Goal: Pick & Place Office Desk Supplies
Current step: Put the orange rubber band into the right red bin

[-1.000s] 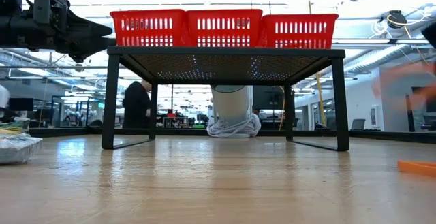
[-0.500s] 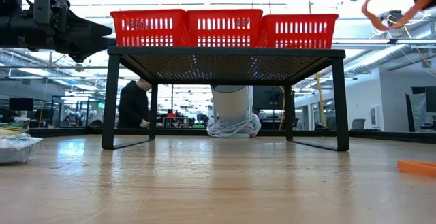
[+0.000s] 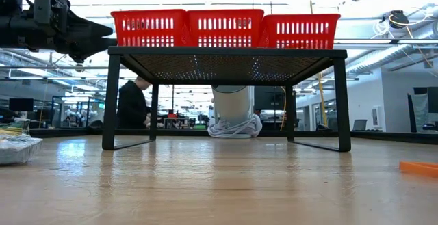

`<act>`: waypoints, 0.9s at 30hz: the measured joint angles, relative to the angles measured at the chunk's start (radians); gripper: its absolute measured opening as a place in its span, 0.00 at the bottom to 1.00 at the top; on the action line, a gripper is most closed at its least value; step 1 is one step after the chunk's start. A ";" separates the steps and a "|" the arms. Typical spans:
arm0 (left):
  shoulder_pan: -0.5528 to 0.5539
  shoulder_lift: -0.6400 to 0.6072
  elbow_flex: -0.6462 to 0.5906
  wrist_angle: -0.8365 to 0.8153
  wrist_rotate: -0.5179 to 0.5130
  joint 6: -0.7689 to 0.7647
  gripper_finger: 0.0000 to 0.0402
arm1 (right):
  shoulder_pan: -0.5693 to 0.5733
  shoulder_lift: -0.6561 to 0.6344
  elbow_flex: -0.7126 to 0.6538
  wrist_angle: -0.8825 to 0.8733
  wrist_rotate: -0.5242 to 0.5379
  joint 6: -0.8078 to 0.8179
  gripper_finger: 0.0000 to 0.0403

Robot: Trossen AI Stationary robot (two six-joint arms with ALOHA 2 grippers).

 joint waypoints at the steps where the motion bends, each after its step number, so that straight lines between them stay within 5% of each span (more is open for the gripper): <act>1: 0.000 0.000 0.000 0.000 0.000 0.000 0.66 | -0.009 -0.006 0.000 0.000 0.000 -0.011 0.00; 27: 0.000 0.000 0.000 0.000 0.000 0.000 0.66 | -0.355 -0.127 0.000 0.000 -0.005 -0.111 0.00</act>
